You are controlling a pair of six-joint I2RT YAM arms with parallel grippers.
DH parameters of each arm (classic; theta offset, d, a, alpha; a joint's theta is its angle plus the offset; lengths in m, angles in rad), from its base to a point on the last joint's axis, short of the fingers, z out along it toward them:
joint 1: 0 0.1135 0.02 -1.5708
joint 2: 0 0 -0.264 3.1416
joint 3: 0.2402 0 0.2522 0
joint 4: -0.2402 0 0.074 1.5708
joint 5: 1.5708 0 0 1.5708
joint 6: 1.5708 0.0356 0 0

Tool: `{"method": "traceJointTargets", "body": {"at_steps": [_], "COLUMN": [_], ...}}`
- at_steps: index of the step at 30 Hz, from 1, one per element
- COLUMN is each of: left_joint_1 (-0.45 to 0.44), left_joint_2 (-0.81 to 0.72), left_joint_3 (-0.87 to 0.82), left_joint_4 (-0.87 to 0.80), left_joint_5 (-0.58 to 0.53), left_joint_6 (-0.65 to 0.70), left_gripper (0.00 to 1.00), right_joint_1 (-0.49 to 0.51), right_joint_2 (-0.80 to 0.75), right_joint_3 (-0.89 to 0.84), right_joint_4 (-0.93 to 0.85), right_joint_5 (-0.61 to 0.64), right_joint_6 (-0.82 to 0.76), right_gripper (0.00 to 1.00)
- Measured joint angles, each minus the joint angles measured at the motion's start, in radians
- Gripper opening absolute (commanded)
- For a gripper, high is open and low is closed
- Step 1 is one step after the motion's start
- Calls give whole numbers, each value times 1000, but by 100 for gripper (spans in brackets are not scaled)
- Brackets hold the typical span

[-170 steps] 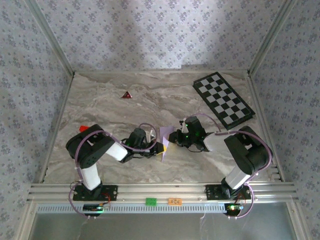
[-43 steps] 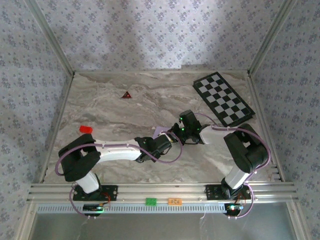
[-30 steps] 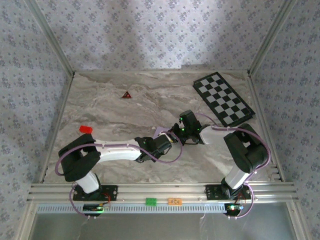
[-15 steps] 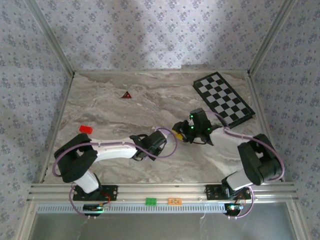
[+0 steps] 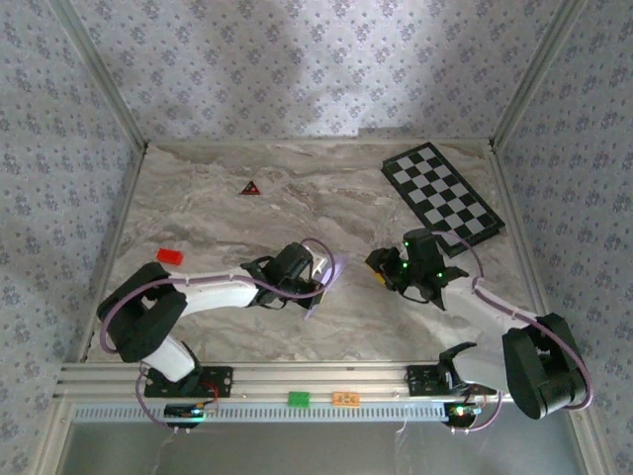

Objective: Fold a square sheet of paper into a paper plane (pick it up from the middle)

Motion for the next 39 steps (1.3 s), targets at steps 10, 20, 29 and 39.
{"method": "traceJointTargets", "body": {"at_steps": [10,20,29,39], "left_joint_1": [14,31,40,47], "left_joint_2": [71,129,195,224], "left_joint_3": [-26,-33,-37,-76], "left_joint_4": [103,218,334,481], "left_joint_5": [90,180,262,302], "left_joint_6": [-69,-142,-238,-360], "left_gripper": [0,0,0,0], "right_joint_1": [14,46,133,169], "right_joint_2": [-7,49,111,228], "right_joint_3": [-24,-24,-20,-10], "right_joint_4": [19,91,163,214], "right_joint_5": [3,-6,-13,-59], "right_joint_6": [-27,-47,-150,-200], "right_gripper": [42,38,22,17]}}
